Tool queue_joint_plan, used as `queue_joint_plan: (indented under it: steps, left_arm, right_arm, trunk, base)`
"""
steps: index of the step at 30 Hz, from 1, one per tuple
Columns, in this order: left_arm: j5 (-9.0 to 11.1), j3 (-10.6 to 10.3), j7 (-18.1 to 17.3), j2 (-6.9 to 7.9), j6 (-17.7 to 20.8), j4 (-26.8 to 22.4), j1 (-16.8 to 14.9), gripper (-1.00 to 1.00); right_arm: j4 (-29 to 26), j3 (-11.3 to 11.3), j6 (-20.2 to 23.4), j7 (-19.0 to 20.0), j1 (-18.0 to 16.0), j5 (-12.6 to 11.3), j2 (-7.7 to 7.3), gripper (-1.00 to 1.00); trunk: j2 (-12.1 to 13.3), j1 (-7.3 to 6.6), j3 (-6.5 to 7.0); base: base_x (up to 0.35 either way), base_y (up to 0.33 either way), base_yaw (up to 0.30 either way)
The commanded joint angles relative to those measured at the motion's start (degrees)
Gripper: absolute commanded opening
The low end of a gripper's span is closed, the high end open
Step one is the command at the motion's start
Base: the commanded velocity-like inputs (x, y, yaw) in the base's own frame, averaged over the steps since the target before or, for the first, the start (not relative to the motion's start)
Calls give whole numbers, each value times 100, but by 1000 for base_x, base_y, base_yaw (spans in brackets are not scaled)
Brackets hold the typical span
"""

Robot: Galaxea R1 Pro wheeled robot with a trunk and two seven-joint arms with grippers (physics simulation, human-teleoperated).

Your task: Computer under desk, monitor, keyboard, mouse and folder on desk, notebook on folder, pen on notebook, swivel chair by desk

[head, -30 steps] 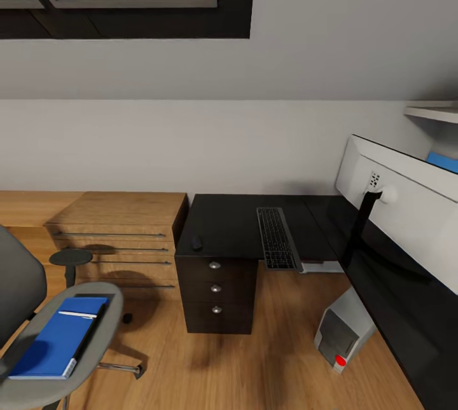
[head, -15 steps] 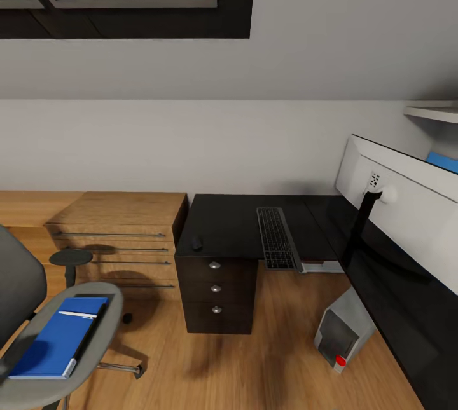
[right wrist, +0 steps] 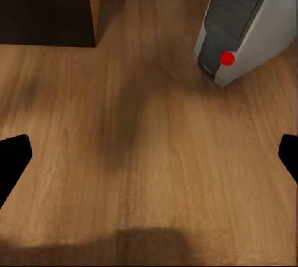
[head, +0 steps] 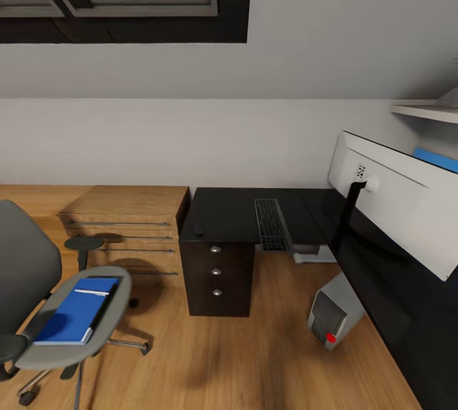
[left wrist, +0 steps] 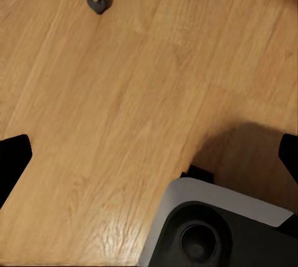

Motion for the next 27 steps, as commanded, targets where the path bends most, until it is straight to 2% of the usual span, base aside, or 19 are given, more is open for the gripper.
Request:
queue_joint_plan:
  steps: [1, 27]
  left_arm:
    - [28, -41, 47, 4, -1, -15, 3, 100]
    - [43, -8, 46, 4, -1, -15, 3, 100]
  right_arm:
    - [10, 53, -11, -60, -5, 6, 6, 100]
    - [14, 60, 9, -51, -5, 12, 11, 100]
  trunk:
    - [-4, -3, -5]
    - [-4, -3, -5]
  base:
    - [-336, -71, 0]
    - [-337, -89, -15]
